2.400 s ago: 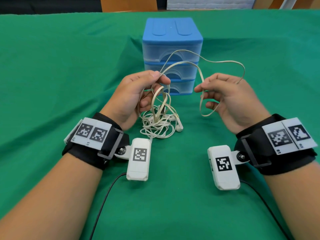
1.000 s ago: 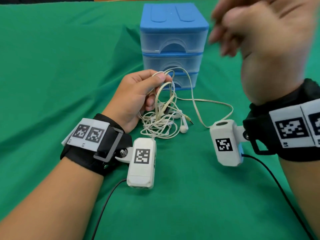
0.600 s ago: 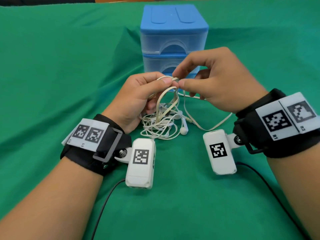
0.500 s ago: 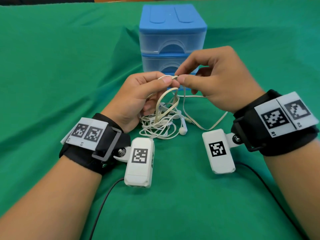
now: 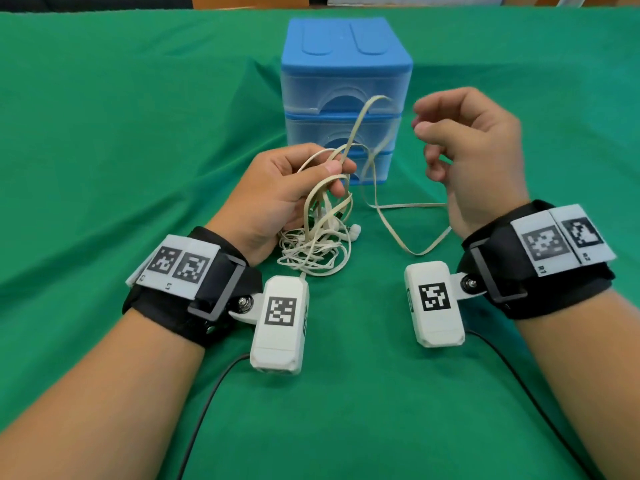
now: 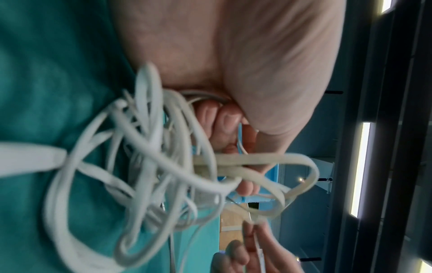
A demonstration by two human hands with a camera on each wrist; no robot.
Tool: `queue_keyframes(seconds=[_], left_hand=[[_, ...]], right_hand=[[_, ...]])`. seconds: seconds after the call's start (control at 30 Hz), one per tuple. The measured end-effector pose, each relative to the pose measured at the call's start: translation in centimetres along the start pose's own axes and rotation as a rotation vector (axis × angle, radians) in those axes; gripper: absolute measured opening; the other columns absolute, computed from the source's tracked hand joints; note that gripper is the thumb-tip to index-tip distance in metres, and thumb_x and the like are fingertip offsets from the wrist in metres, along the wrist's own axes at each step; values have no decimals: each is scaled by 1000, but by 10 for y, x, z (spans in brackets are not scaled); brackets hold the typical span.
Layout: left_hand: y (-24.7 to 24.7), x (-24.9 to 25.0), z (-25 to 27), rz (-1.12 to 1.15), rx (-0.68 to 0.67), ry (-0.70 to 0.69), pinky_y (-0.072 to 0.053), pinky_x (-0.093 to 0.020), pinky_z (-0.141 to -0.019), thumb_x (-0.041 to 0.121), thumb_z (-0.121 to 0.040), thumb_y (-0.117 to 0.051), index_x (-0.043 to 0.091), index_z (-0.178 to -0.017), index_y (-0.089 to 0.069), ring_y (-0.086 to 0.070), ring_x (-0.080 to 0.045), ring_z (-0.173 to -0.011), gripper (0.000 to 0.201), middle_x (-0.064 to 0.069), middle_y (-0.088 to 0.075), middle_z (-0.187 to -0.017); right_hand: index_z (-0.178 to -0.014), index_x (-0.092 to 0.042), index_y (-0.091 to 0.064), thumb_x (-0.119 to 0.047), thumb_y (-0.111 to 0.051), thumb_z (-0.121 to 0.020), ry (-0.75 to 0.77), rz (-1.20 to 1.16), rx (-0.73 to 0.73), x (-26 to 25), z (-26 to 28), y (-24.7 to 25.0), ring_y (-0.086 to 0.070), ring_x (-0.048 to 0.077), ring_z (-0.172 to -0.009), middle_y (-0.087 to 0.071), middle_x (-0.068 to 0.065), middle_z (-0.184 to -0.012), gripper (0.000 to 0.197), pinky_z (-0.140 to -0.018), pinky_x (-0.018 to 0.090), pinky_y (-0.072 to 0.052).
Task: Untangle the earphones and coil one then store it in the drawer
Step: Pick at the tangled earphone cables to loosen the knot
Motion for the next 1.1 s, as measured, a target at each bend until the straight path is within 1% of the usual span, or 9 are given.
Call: queue_keyframes(seconds=[0.1,0.2,0.3,0.43,0.6,0.7,0.83,0.97,1.1], left_hand=[[1,-2,-1,-18,12,6,-29,-12,-35,15,-97,-62,9,-98,-73,-44,-3,-39,13,-2,-62,-65],[-1,-1,-1,-56,-9,-2,-32,-15,-39,16,-96,-63,11,-95,-75,-47,-8,-44,13,-2,-61,-62],[-4,0,0,-73,-33,-18,-34,-17,-40,15,-96,-64,10,-89,-72,-48,-12,-45,12,-2,-62,-59],[-6,0,0,-69,-41,-9,-34,-18,-40,16,-95,-64,5,-95,-73,-47,-16,-48,14,-4,-68,-67],[2,2,-1,-58,12,-27,-15,-18,-37,16,-99,-59,6,-100,-73,-28,-11,-43,18,-12,-73,-87],[9,3,-3,-68,41,-36,-10,-23,-38,19,-100,-56,7,-101,-73,-19,-8,-41,20,-6,-71,-82],[15,2,-2,-64,75,-23,-8,-27,-42,20,-101,-54,7,-99,-73,-24,-6,-40,23,0,-55,-65],[14,1,-3,15,63,-19,-8,-28,-42,26,-103,-48,5,-97,-72,-22,-5,-36,33,0,-48,-61],[8,2,-5,83,-12,-24,-8,-32,-44,27,-103,-40,3,-101,-71,-24,-6,-37,39,2,-49,-60]], right_hand=[[-105,-9,-68,-7,-62,-80,55,-98,-221,-14,8,-21,-43,13,-53,-66,14,-98,26,-45,22,-29],[-107,-10,-71,-6,-67,-85,96,22,-389,-19,21,-44,-46,12,-50,-70,14,-108,23,-45,17,-33],[-110,-11,-71,-3,-71,-86,95,178,-467,-10,29,-56,-52,7,-55,-69,11,-102,25,-49,10,-39],[-99,-7,-74,-3,-72,-87,103,232,-357,-7,22,-47,-53,9,-50,-70,-2,-76,12,-48,12,-39],[-97,-5,-72,-1,-65,-89,183,69,-54,-18,5,-12,-62,11,-58,-73,7,-77,12,-49,20,-44],[-98,-9,-73,-4,-60,-91,199,-42,73,-21,-4,10,-58,12,-61,-70,4,-75,15,-52,22,-41],[-98,-7,-72,-3,-50,-91,188,-127,216,-16,-10,33,-45,13,-54,-55,-1,-61,23,-50,24,-34],[-89,-10,-70,-5,-50,-86,71,-5,117,-5,-13,22,-34,14,-44,-44,-4,-46,21,-45,24,-28],[-87,-18,-77,-22,-62,-88,-47,432,-107,13,-7,-3,-51,15,-50,-58,-1,-49,15,-55,22,-41]])
Point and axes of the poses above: each hand's wrist, its own z-axis away from the middle knuckle, its own y-axis out of the back of the hand, x = y × z, the point moved 10 cm from there along -z, towards the middle knuckle
